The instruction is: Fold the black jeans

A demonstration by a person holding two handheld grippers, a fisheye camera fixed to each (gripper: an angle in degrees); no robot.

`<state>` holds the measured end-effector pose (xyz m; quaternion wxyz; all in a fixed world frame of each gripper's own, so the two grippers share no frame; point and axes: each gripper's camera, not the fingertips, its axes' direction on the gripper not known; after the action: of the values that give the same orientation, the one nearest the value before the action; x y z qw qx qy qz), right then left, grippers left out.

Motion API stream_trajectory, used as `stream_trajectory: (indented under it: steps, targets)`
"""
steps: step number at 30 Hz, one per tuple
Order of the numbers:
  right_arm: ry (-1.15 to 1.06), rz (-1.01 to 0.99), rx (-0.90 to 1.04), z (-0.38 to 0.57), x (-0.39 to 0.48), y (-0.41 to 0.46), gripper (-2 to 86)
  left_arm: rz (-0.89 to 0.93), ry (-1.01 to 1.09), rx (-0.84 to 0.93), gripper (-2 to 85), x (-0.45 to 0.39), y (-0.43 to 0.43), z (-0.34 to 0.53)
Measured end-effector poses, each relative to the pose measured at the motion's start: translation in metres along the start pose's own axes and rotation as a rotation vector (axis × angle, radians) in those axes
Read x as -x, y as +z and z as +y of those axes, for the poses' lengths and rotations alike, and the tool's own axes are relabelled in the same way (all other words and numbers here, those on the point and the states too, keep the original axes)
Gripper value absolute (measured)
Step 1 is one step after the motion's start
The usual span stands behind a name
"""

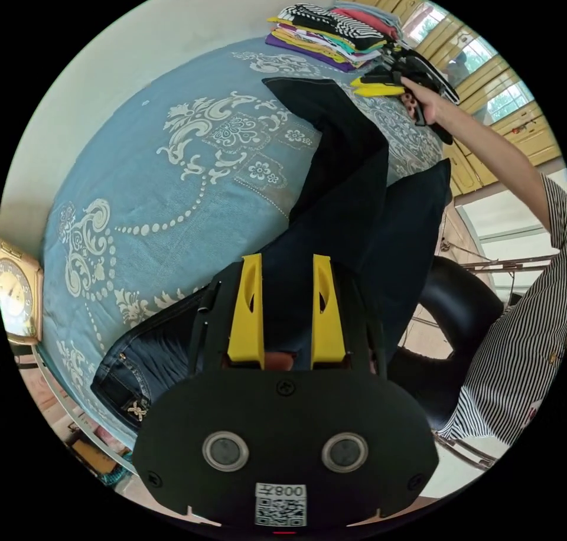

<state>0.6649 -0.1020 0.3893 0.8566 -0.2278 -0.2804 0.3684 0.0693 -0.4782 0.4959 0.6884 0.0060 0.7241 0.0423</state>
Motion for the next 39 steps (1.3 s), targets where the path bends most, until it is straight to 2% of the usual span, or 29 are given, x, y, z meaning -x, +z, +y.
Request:
stream_trajectory:
  steps: [2, 3, 8, 13, 18, 23, 29, 31, 34, 39]
  targets:
    - [0.014, 0.066, 0.042, -0.009, 0.000, 0.012, 7.4, -0.011, 0.011, 0.032, 10.0, -0.002, 0.016, 0.000]
    - [0.021, 0.104, 0.005, -0.009, 0.000, 0.009, 5.7, 0.001, 0.006, 0.033, 8.8, -0.002, 0.023, 0.001]
    - [-0.039, 0.072, 0.026, -0.008, -0.006, -0.002, 2.2, -0.021, -0.011, -0.017, 2.0, -0.011, 0.025, 0.015]
    - [-0.034, -0.183, -0.017, 0.005, -0.024, -0.040, 0.5, -0.042, -0.025, -0.078, 1.0, -0.022, 0.005, 0.040]
    - [-0.070, -0.333, -0.057, 0.030, -0.037, -0.081, 0.2, -0.047, -0.085, -0.185, 4.0, -0.011, -0.019, 0.062]
    - [-0.066, -0.476, -0.157, 0.062, -0.056, -0.126, 0.1, -0.053, -0.073, -0.068, 9.8, 0.008, 0.002, 0.048]
    - [-0.023, -0.546, -0.226, 0.104, -0.088, -0.164, 0.1, -0.047, -0.056, 0.075, 8.6, 0.023, 0.026, 0.036]
    - [0.002, -0.558, -0.232, 0.117, -0.099, -0.170, 0.1, -0.039, -0.076, 0.073, 6.7, 0.026, 0.022, 0.039]
    - [0.030, -0.621, -0.276, 0.134, -0.108, -0.179, 0.1, -0.041, -0.099, 0.019, 2.7, 0.024, 0.000, 0.055]
    - [-0.025, -0.721, -0.394, 0.166, -0.095, -0.212, 0.1, -0.101, -0.152, -0.244, 1.4, 0.015, -0.087, 0.106]
